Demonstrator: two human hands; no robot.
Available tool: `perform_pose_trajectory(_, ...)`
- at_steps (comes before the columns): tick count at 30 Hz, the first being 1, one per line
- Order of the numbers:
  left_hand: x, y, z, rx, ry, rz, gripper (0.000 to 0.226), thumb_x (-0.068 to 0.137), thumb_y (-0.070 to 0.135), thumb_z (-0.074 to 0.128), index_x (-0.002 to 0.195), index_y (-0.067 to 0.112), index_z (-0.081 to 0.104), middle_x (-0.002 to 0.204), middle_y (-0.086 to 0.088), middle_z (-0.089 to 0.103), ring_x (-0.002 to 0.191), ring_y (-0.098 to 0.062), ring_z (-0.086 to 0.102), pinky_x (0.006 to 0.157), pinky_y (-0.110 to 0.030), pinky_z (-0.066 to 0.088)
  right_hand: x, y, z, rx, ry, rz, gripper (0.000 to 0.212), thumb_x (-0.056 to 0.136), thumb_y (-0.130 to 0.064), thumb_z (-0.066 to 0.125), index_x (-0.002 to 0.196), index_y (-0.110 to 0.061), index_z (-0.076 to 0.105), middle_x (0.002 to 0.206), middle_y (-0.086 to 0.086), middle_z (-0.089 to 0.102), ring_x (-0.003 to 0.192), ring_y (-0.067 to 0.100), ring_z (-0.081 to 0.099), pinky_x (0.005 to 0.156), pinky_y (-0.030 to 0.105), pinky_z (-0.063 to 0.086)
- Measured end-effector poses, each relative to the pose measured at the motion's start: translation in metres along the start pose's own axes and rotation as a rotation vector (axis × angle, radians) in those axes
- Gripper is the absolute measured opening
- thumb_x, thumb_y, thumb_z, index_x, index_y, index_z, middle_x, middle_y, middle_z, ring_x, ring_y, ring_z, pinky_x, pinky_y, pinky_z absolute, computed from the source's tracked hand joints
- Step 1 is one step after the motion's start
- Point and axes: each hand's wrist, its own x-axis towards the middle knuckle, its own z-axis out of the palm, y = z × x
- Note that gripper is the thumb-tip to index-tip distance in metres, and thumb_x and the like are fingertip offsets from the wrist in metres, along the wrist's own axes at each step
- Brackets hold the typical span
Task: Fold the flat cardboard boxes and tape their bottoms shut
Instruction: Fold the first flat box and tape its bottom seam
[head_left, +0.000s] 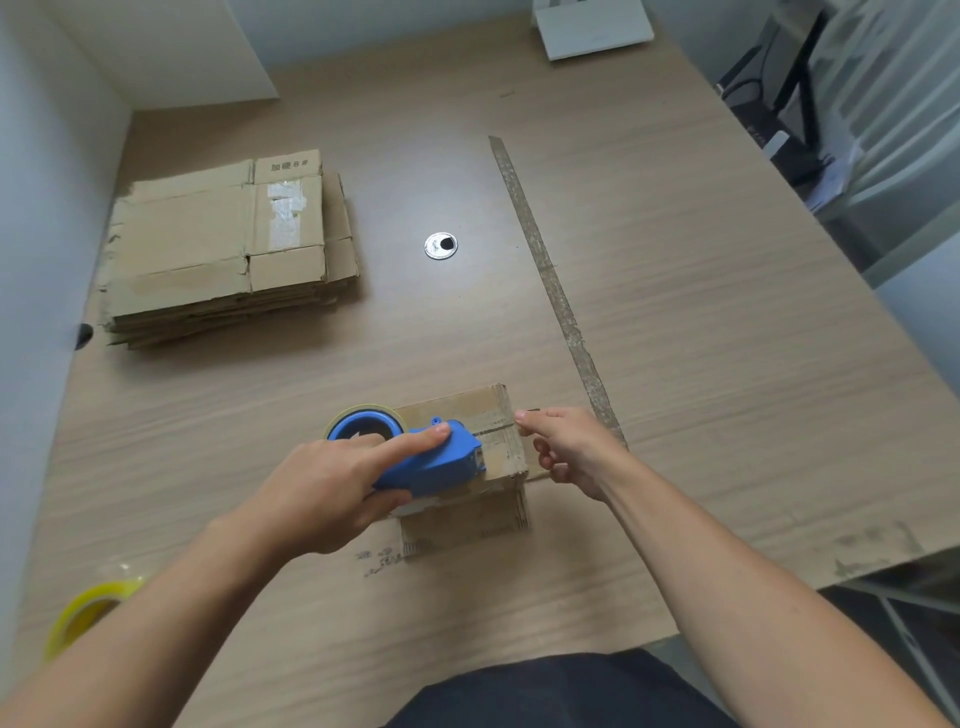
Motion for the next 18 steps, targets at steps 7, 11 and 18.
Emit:
perform_pose_trajectory(7,0.0,0.0,-0.001,-0.013,0.009,0.01,0.084,0.094,0.05,0.055,0.127,0.08,-0.016,0.106,0.015,0.057,0.072,-0.013,0.043,0.064,-0.029,0.04,0.002,0.005,0.002,-0.339,0.219,-0.294,0.039,0.089,-0.042,0.069,0.119,-0.024,0.052,0.099,-0.004,0.054,0.092,0.017,0.059,0.073,0.031,0.047)
perform_pose_trajectory(11,0.001,-0.001,-0.003,-0.013,0.018,0.018,0.084,0.094,0.05,0.055,0.128,0.08,-0.016,0.11,0.016,0.058,0.073,-0.011,0.041,0.065,-0.028,0.04,-0.007,0.006,0.004,-0.479,0.26,-0.776,0.033,0.09,-0.019,0.066,0.122,-0.019,0.057,0.116,-0.006,0.05,0.108,0.009,0.05,0.096,0.031,0.045)
perform_pose_trajectory(18,0.003,-0.002,-0.009,-0.043,0.023,0.011,0.084,0.093,0.048,0.059,0.129,0.08,-0.011,0.111,0.014,0.061,0.079,-0.019,0.055,0.07,-0.036,0.05,0.004,-0.001,-0.015,-0.877,-0.232,-0.847,0.105,0.076,-0.045,0.083,0.157,-0.034,0.016,0.165,-0.012,0.007,0.151,0.007,0.009,0.121,0.026,0.016)
